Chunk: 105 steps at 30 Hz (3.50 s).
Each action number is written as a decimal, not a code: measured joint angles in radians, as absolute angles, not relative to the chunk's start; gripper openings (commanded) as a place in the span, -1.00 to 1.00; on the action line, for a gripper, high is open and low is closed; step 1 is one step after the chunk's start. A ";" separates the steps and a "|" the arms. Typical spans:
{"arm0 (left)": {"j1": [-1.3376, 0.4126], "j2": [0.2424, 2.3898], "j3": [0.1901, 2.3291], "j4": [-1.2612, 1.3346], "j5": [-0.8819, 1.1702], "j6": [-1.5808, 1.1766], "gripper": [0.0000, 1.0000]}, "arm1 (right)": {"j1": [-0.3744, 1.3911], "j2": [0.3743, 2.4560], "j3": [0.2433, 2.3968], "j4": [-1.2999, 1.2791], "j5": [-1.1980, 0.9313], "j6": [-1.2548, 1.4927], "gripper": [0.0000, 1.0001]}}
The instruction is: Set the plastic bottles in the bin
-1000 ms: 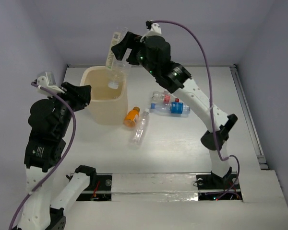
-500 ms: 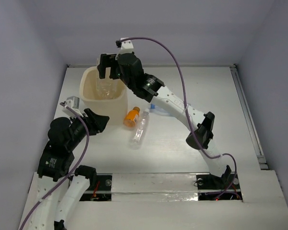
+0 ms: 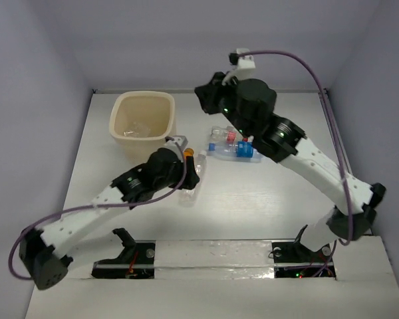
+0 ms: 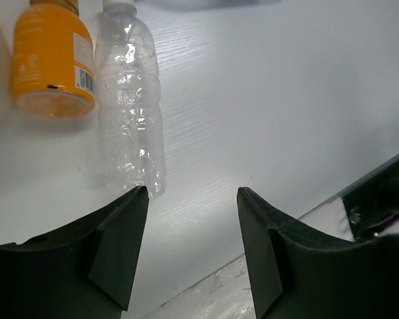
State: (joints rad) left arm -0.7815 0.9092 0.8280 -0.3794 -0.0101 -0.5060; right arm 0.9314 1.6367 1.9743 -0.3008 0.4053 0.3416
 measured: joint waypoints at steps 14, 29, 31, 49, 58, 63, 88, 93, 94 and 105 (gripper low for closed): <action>-0.844 1.319 0.865 -0.295 -0.231 -0.533 0.43 | 0.742 1.002 1.003 -0.361 0.356 0.545 0.54; -0.854 1.452 0.886 -0.269 -0.239 -0.571 0.70 | 0.458 1.190 0.987 -0.522 0.266 0.725 1.00; -0.857 1.461 0.886 -0.266 -0.238 -0.578 0.71 | 0.423 1.222 0.989 -0.524 0.259 0.773 1.00; -0.891 1.498 0.820 -0.204 -0.267 -0.615 -0.20 | 0.294 1.520 1.022 -0.478 0.159 1.298 1.00; -0.997 1.434 0.802 -0.239 -0.263 -0.657 -0.37 | 0.274 1.653 1.118 -0.479 0.118 1.443 1.00; -1.063 1.235 0.845 -0.344 -0.262 -0.692 -0.40 | 0.267 1.729 1.166 -0.487 0.099 1.468 0.94; -0.466 1.093 1.494 -0.569 -0.303 -0.428 -0.43 | 0.263 1.514 0.945 -0.514 0.154 1.338 0.13; -0.347 1.128 1.406 -0.520 -0.244 -0.366 -0.45 | 0.262 1.347 0.905 -0.510 0.170 1.267 0.12; -0.332 1.136 1.393 -0.505 -0.242 -0.358 -0.45 | 0.262 1.316 0.904 -0.511 0.173 1.254 0.12; -0.312 1.166 1.214 -0.318 -0.239 -0.290 0.01 | 0.348 1.069 1.170 -0.522 0.195 1.150 0.10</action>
State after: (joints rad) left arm -0.3122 1.1660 1.2137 -0.3180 -0.2394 -0.2897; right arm 0.3477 1.0691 1.1698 -0.5220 0.1947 1.1500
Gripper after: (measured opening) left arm 0.505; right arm 0.665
